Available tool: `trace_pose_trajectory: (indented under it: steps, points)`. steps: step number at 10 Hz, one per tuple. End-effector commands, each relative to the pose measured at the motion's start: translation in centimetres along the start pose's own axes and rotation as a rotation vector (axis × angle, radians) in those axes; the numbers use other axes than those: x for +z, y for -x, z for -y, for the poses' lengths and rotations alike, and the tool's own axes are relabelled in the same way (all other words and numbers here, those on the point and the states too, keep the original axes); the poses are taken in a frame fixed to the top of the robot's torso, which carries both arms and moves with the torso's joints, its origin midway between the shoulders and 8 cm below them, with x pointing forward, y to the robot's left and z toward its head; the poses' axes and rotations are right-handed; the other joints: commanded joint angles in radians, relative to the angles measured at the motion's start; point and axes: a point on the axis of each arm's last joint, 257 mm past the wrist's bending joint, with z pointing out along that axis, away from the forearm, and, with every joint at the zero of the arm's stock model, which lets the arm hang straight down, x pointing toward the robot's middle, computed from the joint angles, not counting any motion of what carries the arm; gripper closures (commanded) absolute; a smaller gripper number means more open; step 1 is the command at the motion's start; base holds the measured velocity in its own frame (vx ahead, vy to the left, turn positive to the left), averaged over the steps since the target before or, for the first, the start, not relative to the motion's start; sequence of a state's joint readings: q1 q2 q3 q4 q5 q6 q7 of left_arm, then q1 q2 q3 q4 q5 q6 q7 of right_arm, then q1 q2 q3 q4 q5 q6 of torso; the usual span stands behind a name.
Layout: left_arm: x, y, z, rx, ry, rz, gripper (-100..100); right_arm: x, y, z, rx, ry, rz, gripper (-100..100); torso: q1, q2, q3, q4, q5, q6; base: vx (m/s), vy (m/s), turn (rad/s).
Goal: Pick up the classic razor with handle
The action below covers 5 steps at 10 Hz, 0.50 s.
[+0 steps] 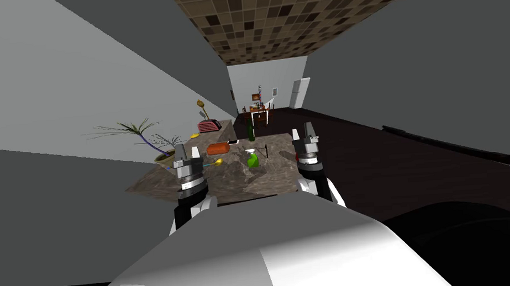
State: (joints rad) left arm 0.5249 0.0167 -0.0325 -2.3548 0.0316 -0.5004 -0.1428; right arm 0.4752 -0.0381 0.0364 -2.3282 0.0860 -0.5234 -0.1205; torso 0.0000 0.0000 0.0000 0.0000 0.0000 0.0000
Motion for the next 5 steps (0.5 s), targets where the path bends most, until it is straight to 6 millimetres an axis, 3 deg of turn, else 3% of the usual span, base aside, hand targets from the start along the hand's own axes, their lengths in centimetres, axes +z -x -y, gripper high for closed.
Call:
trace_pose_trajectory:
  steps: [1,5]
  points:
    - [0.0,0.0,0.0,0.0,0.0,0.0,0,-0.4,0.0,0.9,-0.025,-0.031,-0.025,-100,0.0,0.0,0.0,0.0,0.0,0.0,-0.034,0.006,0.086]
    - [0.0,0.0,0.0,0.0,0.0,0.0,0,-1.8,0.8,3.9,-0.102,-0.136,-0.079,-100,0.001,0.005,0.003,0.001,0.0,0.0,-0.069,0.02,0.101]
